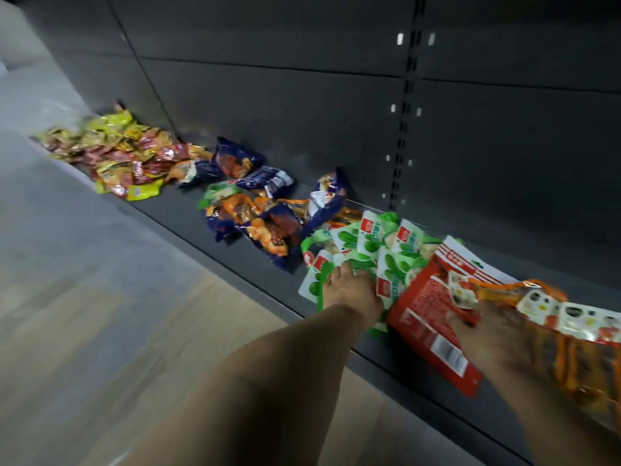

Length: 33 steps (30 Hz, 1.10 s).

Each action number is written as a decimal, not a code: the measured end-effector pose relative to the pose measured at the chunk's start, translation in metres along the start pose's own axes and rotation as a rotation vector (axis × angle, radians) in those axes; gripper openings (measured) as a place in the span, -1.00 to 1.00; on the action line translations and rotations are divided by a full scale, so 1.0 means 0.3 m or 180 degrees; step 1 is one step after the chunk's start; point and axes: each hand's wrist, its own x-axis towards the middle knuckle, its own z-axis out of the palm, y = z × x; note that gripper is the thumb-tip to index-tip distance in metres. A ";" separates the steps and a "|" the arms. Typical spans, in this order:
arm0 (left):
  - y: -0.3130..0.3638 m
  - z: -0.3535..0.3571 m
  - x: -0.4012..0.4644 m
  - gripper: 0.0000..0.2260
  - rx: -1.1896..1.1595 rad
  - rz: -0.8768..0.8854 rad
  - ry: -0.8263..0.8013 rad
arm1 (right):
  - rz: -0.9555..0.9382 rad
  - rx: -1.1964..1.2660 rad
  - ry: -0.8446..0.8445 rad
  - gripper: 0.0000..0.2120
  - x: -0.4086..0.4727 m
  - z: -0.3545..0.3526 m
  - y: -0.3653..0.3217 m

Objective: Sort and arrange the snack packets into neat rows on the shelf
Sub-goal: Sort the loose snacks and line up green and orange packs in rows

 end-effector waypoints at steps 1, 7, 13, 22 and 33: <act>-0.024 -0.004 0.003 -0.54 -0.0094 -0.0101 0.0008 | -0.0020 0.0137 -0.0059 -0.47 0.006 0.009 -0.018; -0.125 0.003 0.024 -0.49 -0.0416 -0.0496 0.0070 | -0.0236 0.0620 -0.0041 -0.47 0.032 0.038 -0.136; -0.172 0.025 0.043 -0.50 -0.0626 -0.0534 0.0057 | -0.0506 0.0646 -0.0139 -0.44 0.014 0.084 -0.268; -0.259 0.028 0.108 -0.46 -0.0812 -0.0574 0.0229 | -0.0695 -0.0148 -0.0330 -0.36 -0.003 0.146 -0.315; -0.399 -0.007 0.235 -0.38 -0.2939 -0.2180 0.1156 | -0.0751 -0.0410 -0.0241 -0.33 -0.011 0.160 -0.324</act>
